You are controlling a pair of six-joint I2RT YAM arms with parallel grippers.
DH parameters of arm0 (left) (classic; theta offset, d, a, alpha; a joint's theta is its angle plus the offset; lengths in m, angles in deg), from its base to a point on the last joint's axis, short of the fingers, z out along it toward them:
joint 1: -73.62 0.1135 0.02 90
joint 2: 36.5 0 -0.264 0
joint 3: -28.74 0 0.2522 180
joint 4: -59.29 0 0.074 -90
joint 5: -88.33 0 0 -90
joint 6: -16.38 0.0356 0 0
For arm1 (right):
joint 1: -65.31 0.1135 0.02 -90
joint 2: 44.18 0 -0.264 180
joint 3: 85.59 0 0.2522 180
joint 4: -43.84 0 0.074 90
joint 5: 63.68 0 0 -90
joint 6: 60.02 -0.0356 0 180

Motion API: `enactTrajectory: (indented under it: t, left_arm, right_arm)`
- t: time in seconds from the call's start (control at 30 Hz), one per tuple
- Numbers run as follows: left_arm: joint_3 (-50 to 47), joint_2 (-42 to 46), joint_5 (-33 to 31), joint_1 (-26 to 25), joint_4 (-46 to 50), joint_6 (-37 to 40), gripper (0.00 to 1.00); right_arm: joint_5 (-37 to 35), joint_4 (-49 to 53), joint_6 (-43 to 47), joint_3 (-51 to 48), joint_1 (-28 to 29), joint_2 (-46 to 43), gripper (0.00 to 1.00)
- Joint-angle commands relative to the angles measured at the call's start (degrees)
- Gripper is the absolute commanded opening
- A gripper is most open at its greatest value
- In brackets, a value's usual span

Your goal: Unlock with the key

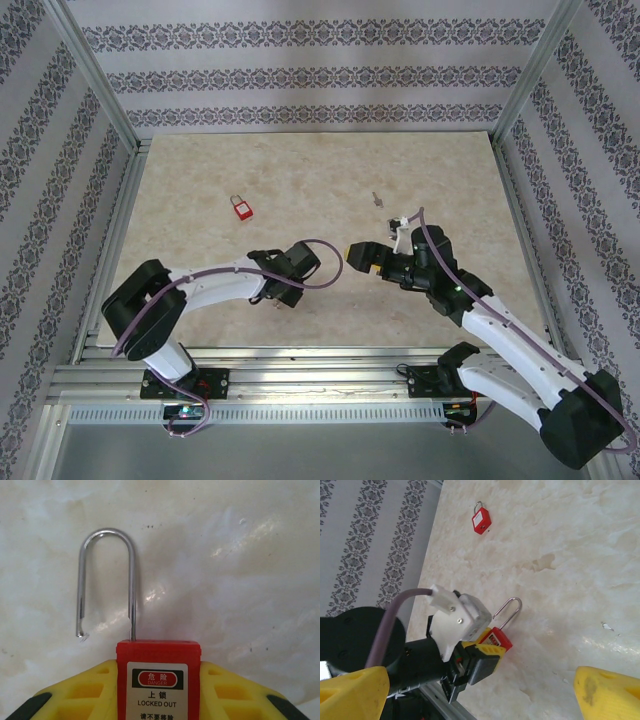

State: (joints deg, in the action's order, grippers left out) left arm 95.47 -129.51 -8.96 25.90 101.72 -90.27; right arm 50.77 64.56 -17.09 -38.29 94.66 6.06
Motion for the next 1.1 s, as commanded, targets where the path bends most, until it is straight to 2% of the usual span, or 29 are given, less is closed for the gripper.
enactTrajectory:
  t: [0.0, 0.6, 1.07]
  left_arm:
    - [1.37, -1.92, 1.72, 1.05, -0.54, -0.76, 0.00]
    - [4.23, -8.26, 3.12, 2.29, -2.03, -1.20, 0.00]
    - [4.62, -10.69, 9.84, 2.29, -4.67, -2.33, 0.00]
  right_arm:
    - [-1.22, 1.99, 1.54, -0.84, -0.87, -1.65, 0.94]
    - [-1.33, 2.99, 1.01, -3.13, -1.88, -5.21, 0.95]
    - [-1.16, 3.07, 0.60, -4.01, -2.45, -6.20, 0.95]
